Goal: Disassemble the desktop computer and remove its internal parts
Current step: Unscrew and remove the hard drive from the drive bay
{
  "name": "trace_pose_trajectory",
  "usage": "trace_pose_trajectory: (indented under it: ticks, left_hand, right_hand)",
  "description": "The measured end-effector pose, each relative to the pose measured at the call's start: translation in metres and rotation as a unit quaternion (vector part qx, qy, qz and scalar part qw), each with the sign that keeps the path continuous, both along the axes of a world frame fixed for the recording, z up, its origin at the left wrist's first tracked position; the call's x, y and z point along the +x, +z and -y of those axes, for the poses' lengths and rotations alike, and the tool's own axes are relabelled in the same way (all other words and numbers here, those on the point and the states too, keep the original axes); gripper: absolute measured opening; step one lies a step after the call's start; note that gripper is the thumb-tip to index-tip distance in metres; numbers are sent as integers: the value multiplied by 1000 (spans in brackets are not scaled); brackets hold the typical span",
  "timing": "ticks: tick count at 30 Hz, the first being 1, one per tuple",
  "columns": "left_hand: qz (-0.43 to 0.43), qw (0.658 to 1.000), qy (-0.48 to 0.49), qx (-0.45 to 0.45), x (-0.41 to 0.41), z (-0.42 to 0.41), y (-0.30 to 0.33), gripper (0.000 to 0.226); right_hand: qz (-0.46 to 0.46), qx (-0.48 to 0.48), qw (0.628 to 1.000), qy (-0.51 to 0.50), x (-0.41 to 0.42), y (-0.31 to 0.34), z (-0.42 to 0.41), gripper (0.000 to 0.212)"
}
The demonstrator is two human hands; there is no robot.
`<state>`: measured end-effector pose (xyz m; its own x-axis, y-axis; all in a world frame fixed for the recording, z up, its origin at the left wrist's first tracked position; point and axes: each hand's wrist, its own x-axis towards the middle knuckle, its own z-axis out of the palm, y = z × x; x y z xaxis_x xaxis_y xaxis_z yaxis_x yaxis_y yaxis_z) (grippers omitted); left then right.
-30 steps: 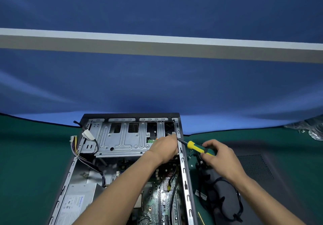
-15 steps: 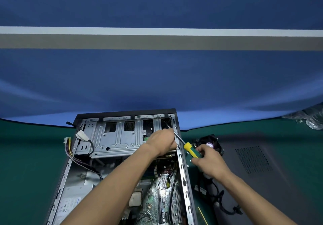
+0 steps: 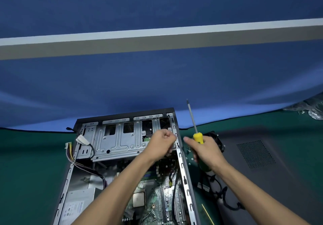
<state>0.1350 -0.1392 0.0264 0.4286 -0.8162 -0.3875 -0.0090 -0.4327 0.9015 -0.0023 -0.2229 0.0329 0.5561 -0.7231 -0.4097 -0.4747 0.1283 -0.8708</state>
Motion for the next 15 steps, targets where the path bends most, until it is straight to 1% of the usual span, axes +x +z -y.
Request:
trace_pose_trajectory:
  ticks: [2,4,7,9,10,12,13,15]
  left_hand:
    - [7,1000,-12,-13,-13,0,4,16]
    - [33,999,-28,-30,-22,1,7,16]
    - [69,996,-42,-44,-29,1,10,13]
    - [83,994,-52,-49,-34,0,10,13]
    - [90,993,-58,-50,-37,0,9,13]
    - [128,989,-60,-43,-42,2,4,15]
    - [181,982,-55,-26,-43,3,0,17]
    - [330,943,-43,29,-41,4,-11,23]
  right_hand:
    - [46,46,998,3,2,8,-1,31]
    - [74,92,993,5,-1,11,-1,27]
    - [109,190,976,1,-12,11,4,24]
    - [124,229,966,1,-21,8,7,22]
    - [127,226,966,-4,-25,6,8,21]
    - [112,177,977,-27,-31,0,11,20]
    - [90,141,985,-43,-34,-5,11,20]
    - [34,86,993,-73,-41,-20,11,23]
